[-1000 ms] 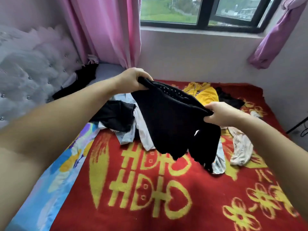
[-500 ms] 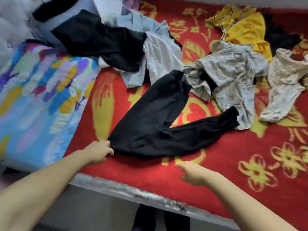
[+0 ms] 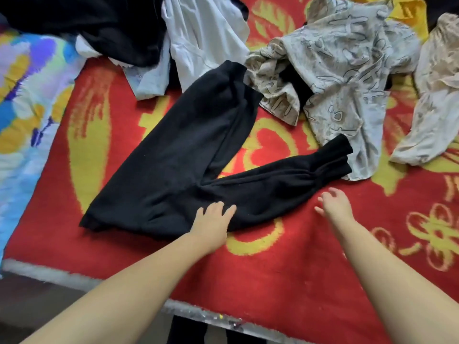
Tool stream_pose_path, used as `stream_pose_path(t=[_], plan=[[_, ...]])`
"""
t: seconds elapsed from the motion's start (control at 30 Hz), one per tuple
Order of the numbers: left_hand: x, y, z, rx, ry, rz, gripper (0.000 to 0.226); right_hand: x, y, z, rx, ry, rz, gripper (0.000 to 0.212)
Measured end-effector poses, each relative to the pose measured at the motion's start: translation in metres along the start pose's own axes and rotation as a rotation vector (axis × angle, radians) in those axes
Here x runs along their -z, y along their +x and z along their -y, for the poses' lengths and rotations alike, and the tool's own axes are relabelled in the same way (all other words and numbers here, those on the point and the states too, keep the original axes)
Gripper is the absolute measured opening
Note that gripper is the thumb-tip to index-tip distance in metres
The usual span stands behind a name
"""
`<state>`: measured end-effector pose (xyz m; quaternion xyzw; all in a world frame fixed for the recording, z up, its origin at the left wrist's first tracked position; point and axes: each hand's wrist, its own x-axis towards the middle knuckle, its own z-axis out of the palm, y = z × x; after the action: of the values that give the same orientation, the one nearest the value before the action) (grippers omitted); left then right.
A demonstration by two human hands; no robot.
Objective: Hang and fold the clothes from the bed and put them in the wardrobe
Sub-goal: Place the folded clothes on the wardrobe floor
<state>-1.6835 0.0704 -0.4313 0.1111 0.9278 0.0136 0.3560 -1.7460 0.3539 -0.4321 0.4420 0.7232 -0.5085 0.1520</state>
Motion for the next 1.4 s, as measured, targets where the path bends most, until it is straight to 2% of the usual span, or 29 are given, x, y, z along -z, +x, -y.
stream_pose_path(t=[0.1, 0.17, 0.23, 0.27, 0.33, 0.47, 0.5, 0.57, 0.67, 0.73, 0.83, 0.87, 0.93, 1.0, 1.07, 1.13, 1.23, 1.3, 1.37, 1.4], plan=[[-0.028, 0.014, -0.020, 0.259, -0.057, 0.016, 0.090, -0.008, 0.030, 0.010, -0.150, 0.433, 0.016, 0.047], [-0.042, 0.012, -0.022, 0.324, -0.056, -0.012, 0.098, -0.005, 0.039, 0.015, -0.253, 0.629, 0.105, 0.029], [-0.051, 0.008, -0.019, 0.318, -0.024, -0.074, 0.096, 0.003, 0.042, 0.021, -0.330, 0.669, 0.166, 0.005], [-0.053, 0.008, -0.016, 0.302, -0.005, -0.111, 0.093, 0.007, 0.042, 0.024, -0.340, 0.649, 0.199, 0.012], [-0.050, 0.008, -0.010, 0.266, -0.070, -0.177, 0.083, 0.017, 0.038, 0.036, -0.251, 0.607, 0.291, 0.022], [-0.034, 0.010, -0.003, 0.269, -0.473, -0.246, 0.079, 0.036, 0.032, 0.076, 0.166, 0.516, 0.508, 0.027], [-0.034, 0.009, -0.001, 0.250, -0.487, -0.253, 0.080, 0.037, 0.033, 0.084, 0.228, 0.511, 0.492, 0.027], [-0.042, 0.007, 0.001, 0.205, -0.370, -0.275, 0.080, 0.029, 0.040, 0.088, 0.235, 0.462, 0.333, 0.024], [-0.062, 0.003, -0.007, 0.239, -0.042, -0.260, 0.084, 0.006, 0.056, 0.066, 0.069, 0.330, 0.165, 0.018], [-0.070, 0.004, -0.014, 0.285, 0.017, -0.262, 0.095, -0.008, 0.061, 0.054, -0.026, 0.320, 0.143, 0.018], [-0.070, 0.012, -0.012, 0.285, 0.059, -0.287, 0.095, -0.020, 0.062, 0.050, -0.059, 0.282, 0.167, 0.050], [-0.068, 0.015, -0.009, 0.270, 0.090, -0.287, 0.092, -0.023, 0.061, 0.051, -0.057, 0.261, 0.172, 0.054], [-0.057, 0.020, -0.002, 0.244, 0.156, -0.254, 0.083, -0.024, 0.058, 0.057, -0.037, 0.255, 0.160, 0.045], [-0.044, 0.022, 0.005, 0.256, 0.114, -0.241, 0.071, -0.020, 0.052, 0.068, 0.056, 0.266, 0.126, 0.045], [-0.033, 0.016, 0.012, 0.266, 0.019, -0.262, 0.055, -0.011, 0.047, 0.081, 0.240, 0.217, 0.063, 0.055], [-0.030, -0.001, 0.015, 0.199, -0.071, -0.325, 0.050, -0.003, 0.041, 0.085, 0.379, 0.207, 0.020, 0.066], [-0.043, -0.031, 0.010, -0.015, -0.057, -0.446, 0.058, 0.013, 0.037, 0.063, 0.319, 0.100, -0.048, 0.073], [-0.053, -0.040, 0.001, -0.036, -0.043, -0.371, 0.054, 0.021, 0.041, 0.038, 0.164, 0.042, -0.127, 0.058], [-0.059, -0.036, -0.007, 0.073, -0.123, -0.233, 0.041, 0.020, 0.039, 0.029, -0.038, 0.188, -0.147, 0.015], [-0.060, -0.031, -0.006, 0.148, -0.200, -0.175, 0.038, 0.016, 0.038, 0.032, -0.092, 0.250, -0.158, 0.017]])
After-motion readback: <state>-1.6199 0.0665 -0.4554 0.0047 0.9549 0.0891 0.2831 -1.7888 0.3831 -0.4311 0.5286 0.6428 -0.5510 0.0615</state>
